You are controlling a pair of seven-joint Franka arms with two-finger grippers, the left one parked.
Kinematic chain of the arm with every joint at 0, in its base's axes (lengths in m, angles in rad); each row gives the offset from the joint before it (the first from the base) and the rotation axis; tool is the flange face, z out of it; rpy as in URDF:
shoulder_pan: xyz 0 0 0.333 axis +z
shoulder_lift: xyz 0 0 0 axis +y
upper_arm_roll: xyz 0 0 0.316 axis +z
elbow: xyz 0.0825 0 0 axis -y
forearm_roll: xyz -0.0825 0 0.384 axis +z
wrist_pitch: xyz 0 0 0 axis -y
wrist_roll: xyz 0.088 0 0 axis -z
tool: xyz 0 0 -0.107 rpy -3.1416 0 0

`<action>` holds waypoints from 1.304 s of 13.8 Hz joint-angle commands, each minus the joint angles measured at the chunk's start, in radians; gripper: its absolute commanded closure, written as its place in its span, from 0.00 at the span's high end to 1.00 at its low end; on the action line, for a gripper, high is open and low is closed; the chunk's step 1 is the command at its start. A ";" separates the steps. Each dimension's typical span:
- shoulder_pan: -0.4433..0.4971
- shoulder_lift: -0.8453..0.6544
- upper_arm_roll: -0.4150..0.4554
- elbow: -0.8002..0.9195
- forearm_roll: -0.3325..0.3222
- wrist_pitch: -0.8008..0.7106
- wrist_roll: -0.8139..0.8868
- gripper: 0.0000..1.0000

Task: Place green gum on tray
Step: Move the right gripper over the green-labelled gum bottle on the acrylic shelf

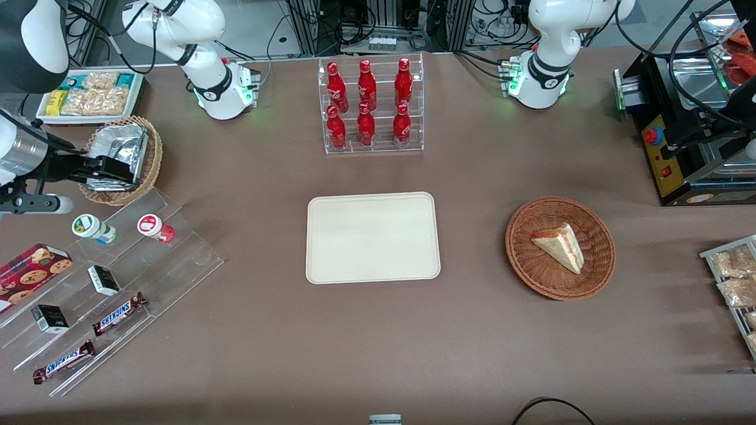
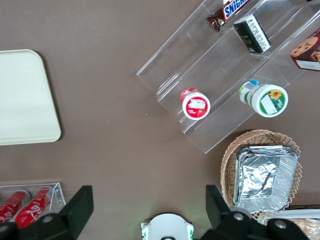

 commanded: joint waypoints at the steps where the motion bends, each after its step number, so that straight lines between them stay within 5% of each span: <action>1: 0.001 -0.011 0.001 -0.008 -0.020 0.026 -0.005 1.00; 8: -0.025 -0.016 -0.003 -0.118 -0.019 0.125 -0.065 1.00; 18: -0.225 -0.014 -0.003 -0.326 -0.022 0.418 -0.972 1.00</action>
